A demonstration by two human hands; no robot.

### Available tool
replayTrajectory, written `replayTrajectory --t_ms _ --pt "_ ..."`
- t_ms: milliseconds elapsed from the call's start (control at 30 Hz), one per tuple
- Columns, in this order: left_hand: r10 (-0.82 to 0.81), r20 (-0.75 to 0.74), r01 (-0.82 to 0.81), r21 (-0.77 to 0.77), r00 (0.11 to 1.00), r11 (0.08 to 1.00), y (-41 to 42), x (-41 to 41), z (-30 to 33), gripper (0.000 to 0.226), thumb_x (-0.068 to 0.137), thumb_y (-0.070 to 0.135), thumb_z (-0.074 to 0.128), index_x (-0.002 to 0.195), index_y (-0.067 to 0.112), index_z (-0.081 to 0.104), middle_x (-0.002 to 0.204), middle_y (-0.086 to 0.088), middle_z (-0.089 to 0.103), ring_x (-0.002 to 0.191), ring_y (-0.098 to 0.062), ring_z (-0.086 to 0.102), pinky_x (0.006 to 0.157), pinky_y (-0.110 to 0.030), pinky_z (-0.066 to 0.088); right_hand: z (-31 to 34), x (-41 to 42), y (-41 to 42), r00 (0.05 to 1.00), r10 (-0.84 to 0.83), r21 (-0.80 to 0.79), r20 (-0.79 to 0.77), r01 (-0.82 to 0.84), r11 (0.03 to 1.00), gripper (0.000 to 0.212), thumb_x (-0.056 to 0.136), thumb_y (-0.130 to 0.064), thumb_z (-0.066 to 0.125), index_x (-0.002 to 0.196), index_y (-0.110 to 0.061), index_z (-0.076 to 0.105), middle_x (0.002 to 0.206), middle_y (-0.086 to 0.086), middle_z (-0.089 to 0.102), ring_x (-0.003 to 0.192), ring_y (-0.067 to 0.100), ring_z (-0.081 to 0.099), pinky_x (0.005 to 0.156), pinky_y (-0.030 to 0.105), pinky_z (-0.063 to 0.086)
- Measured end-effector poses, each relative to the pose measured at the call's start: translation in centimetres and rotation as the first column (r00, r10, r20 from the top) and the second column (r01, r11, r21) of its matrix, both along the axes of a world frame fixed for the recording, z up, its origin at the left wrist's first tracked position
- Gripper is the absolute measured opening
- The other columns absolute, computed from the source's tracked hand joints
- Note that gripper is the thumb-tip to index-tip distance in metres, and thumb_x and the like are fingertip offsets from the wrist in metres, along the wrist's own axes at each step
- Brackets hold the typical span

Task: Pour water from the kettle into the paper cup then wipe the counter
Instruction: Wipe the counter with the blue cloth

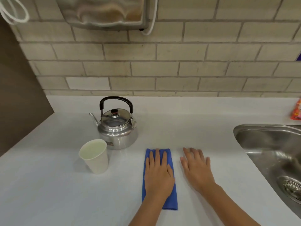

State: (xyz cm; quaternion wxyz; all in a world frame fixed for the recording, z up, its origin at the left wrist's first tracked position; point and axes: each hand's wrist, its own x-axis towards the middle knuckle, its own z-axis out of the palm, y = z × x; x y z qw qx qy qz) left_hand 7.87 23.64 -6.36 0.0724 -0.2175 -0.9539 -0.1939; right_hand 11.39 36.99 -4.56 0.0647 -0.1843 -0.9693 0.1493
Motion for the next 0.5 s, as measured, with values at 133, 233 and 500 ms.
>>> replayTrajectory --t_ms 133,233,500 --pt "-0.010 0.088 0.016 -0.060 0.996 0.998 -0.8 -2.7 0.4 0.052 0.095 0.029 0.024 0.145 0.017 0.019 0.156 -0.013 0.016 0.144 -0.030 0.010 0.118 -0.043 0.005 -0.6 0.3 -1.5 0.999 -0.016 0.049 0.048 0.013 0.999 0.047 0.098 -0.042 0.019 0.143 -0.028 0.023 0.153 0.000 0.019 0.142 0.025 0.010 0.115 0.048 0.012" --pt "-0.028 0.094 0.040 -0.131 0.995 0.991 1.8 -5.6 2.0 0.051 0.097 0.027 0.023 0.146 0.013 0.015 0.157 -0.014 0.010 0.144 -0.032 0.006 0.119 -0.043 0.003 -0.4 0.9 -1.4 1.000 -0.010 -0.006 0.019 0.010 1.000 0.046 0.099 -0.041 0.020 0.142 -0.027 0.027 0.153 0.001 0.021 0.142 0.023 0.010 0.116 0.046 0.011" --pt "0.121 0.103 -0.122 0.000 0.987 0.993 -4.9 2.5 -0.2 0.055 0.097 0.035 0.017 0.147 0.018 0.004 0.159 -0.009 -0.003 0.145 -0.026 -0.007 0.117 -0.039 -0.008 1.1 1.5 -3.9 1.000 -0.026 -0.114 0.003 0.026 0.993 0.044 0.099 -0.038 0.020 0.140 -0.023 0.032 0.151 0.006 0.027 0.142 0.025 0.012 0.116 0.047 0.009"
